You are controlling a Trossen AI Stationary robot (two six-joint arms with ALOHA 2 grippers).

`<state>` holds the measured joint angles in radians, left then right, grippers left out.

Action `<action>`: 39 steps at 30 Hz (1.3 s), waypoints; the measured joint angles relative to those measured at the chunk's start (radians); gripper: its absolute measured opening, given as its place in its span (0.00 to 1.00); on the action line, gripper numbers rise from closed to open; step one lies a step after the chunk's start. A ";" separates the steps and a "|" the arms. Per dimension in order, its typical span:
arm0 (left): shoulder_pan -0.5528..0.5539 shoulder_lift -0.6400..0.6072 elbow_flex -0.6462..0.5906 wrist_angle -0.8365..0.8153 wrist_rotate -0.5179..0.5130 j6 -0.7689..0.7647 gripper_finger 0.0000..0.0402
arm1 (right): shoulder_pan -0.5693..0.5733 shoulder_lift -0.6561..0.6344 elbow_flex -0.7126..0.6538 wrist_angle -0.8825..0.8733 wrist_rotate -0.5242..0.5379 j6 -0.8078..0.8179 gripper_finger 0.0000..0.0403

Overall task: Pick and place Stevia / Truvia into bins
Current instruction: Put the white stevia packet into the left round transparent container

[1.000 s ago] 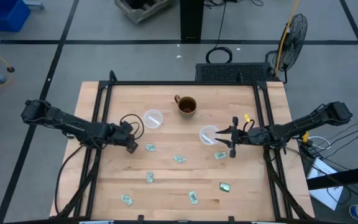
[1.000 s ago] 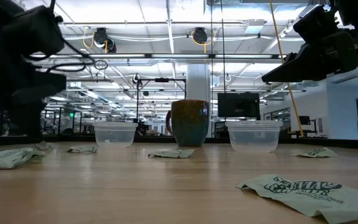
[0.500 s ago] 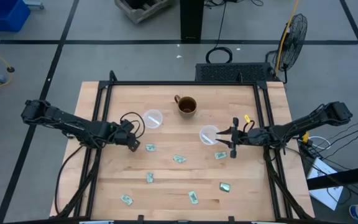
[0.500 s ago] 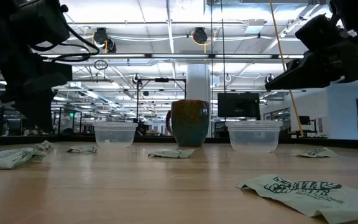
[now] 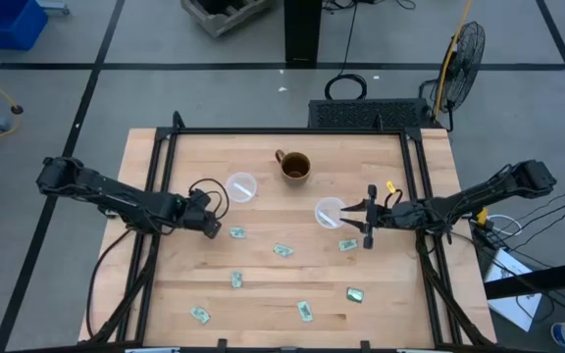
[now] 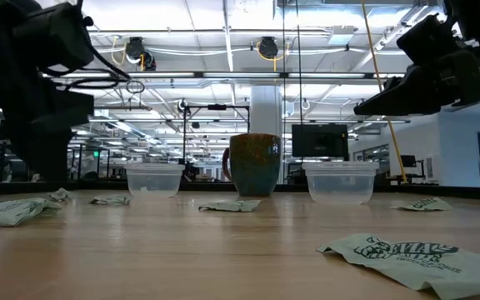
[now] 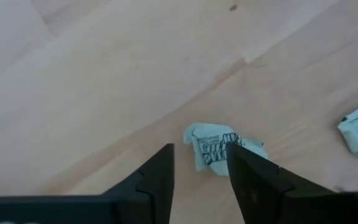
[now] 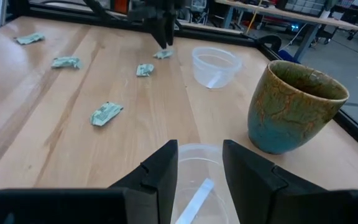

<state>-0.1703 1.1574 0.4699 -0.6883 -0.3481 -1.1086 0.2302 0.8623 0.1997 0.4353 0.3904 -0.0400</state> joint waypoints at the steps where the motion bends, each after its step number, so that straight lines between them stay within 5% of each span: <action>1: 0.001 0.014 -0.010 0.025 0.000 0.003 0.39 | 0.000 0.000 0.000 0.002 0.000 0.000 0.30; 8: 0.041 0.092 -0.047 0.062 0.050 0.026 0.35 | 0.000 0.000 0.000 0.003 0.000 0.000 0.30; 16: 0.044 0.040 -0.059 0.139 0.046 0.211 0.03 | 0.000 0.000 -0.001 0.011 0.000 -0.002 0.30; 28: 0.053 -0.041 0.178 0.264 -0.202 0.596 0.02 | -0.001 0.000 -0.001 0.093 0.000 -0.029 0.30; 32: 0.106 0.010 0.228 0.337 -0.210 0.789 0.01 | -0.010 0.000 -0.001 0.113 0.000 -0.026 0.30; 39: 0.280 0.168 0.235 0.338 -0.186 0.841 0.04 | -0.011 0.000 -0.001 0.113 -0.001 0.001 0.30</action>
<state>0.1100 1.3249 0.7048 -0.3503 -0.5342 -0.2681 0.2195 0.8627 0.1989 0.5485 0.3895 -0.0392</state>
